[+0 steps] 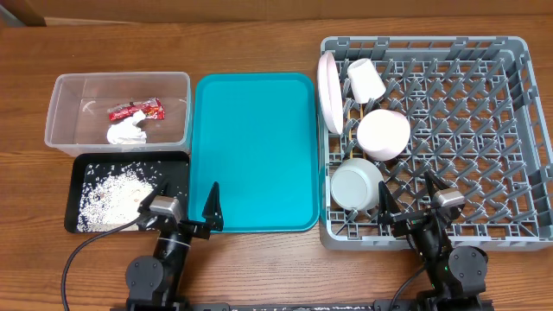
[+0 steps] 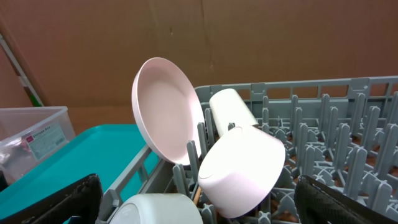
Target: Sort waste into correct bins and load items into the dishwasher
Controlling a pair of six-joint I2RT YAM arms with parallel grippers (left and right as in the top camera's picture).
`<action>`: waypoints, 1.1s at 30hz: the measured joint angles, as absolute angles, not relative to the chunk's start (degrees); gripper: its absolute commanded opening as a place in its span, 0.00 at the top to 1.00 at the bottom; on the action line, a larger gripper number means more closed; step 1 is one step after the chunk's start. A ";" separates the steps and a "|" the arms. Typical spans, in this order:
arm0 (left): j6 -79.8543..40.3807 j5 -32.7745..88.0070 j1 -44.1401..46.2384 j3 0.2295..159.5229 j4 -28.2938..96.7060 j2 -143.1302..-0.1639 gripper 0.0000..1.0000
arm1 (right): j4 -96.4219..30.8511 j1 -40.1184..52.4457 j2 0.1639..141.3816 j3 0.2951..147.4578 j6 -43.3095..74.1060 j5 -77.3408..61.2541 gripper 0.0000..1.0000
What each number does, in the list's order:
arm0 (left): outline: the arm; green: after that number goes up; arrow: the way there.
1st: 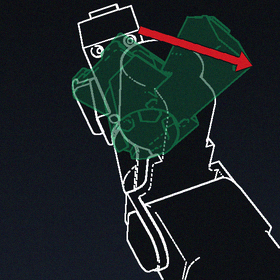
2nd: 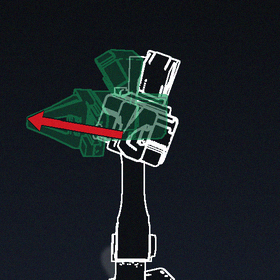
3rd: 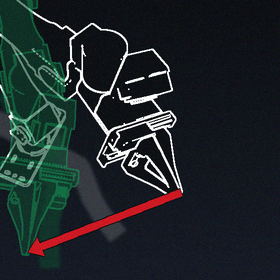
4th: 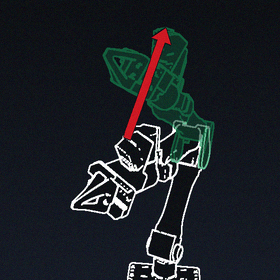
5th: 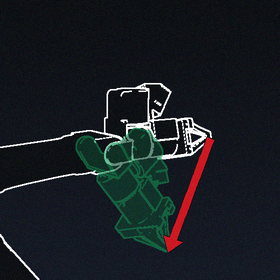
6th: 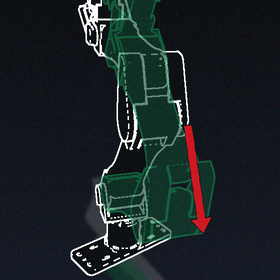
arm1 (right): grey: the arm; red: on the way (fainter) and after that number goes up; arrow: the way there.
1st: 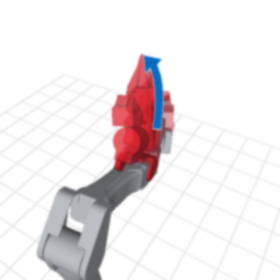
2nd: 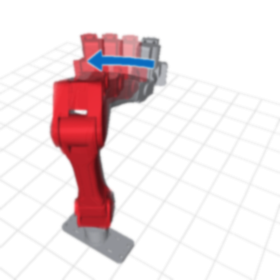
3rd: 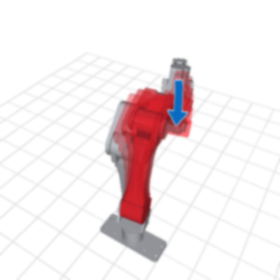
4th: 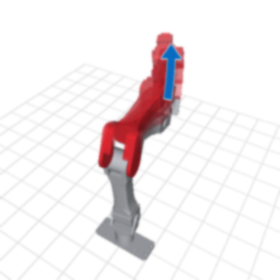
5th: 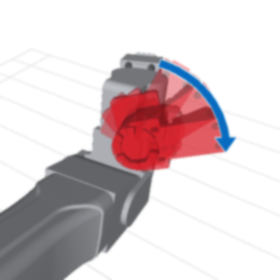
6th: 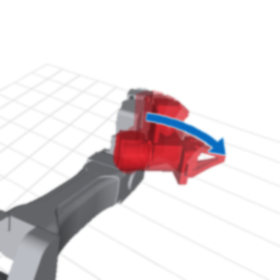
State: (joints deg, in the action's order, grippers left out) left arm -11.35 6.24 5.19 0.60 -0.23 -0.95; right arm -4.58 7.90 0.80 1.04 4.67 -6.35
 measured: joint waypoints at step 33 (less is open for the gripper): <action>0.45 2.07 5.19 0.56 4.34 -0.89 0.00 | -4.60 7.88 0.78 1.04 4.64 -6.33 0.00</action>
